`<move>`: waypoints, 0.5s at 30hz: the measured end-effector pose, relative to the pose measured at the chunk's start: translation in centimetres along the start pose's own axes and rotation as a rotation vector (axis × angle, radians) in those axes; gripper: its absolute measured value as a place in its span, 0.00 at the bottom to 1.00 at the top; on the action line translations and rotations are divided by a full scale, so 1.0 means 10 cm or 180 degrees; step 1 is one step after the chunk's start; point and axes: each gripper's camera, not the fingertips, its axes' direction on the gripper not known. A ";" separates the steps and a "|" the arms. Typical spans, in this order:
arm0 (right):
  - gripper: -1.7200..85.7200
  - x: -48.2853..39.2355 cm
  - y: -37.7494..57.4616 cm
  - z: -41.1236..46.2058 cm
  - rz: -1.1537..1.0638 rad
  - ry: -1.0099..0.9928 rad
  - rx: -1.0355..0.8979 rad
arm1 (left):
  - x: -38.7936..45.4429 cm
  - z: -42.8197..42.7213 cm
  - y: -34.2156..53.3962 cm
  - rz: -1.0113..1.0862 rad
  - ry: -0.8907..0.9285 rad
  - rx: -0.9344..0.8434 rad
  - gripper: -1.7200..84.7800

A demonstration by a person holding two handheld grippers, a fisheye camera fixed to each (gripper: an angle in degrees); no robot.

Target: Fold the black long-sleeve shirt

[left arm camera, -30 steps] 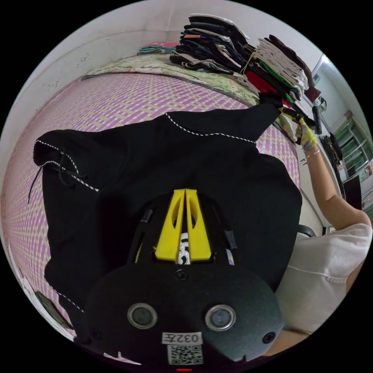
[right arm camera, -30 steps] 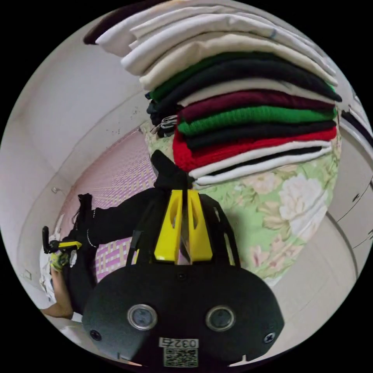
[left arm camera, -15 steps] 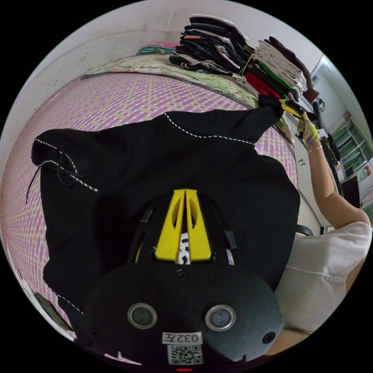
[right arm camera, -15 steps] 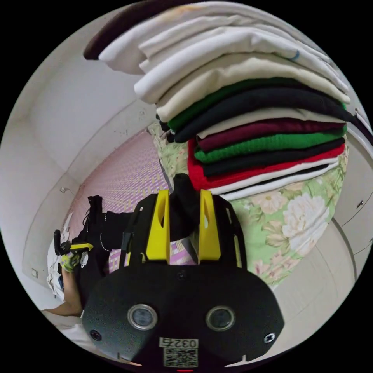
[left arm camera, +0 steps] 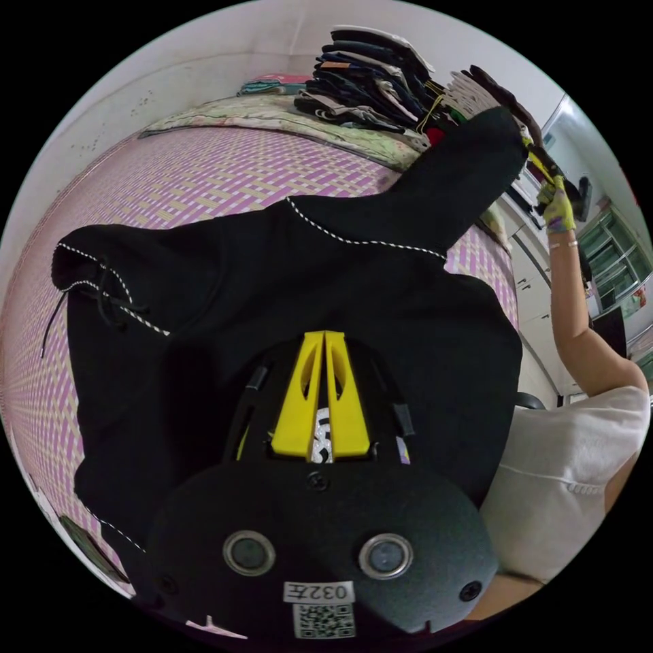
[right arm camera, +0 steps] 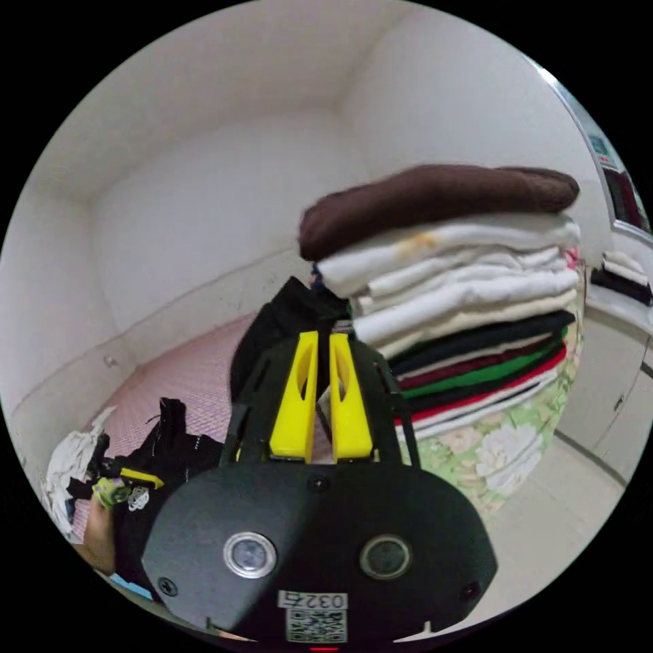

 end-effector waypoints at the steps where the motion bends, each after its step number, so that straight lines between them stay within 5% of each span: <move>1: 0.04 0.11 0.05 0.09 0.0073 0.0019 -0.0137 | -0.01 0.00 0.00 -0.0001 0.0005 0.0000 0.01; 8: 0.05 0.67 0.59 0.41 0.0535 -0.0263 -0.0493 | -0.07 -0.05 0.08 -0.0023 0.0009 0.0035 0.01; 15: 0.05 0.11 0.63 0.22 0.0207 -0.0623 -0.0258 | -0.22 -0.13 0.15 -0.0064 0.0241 0.0049 0.01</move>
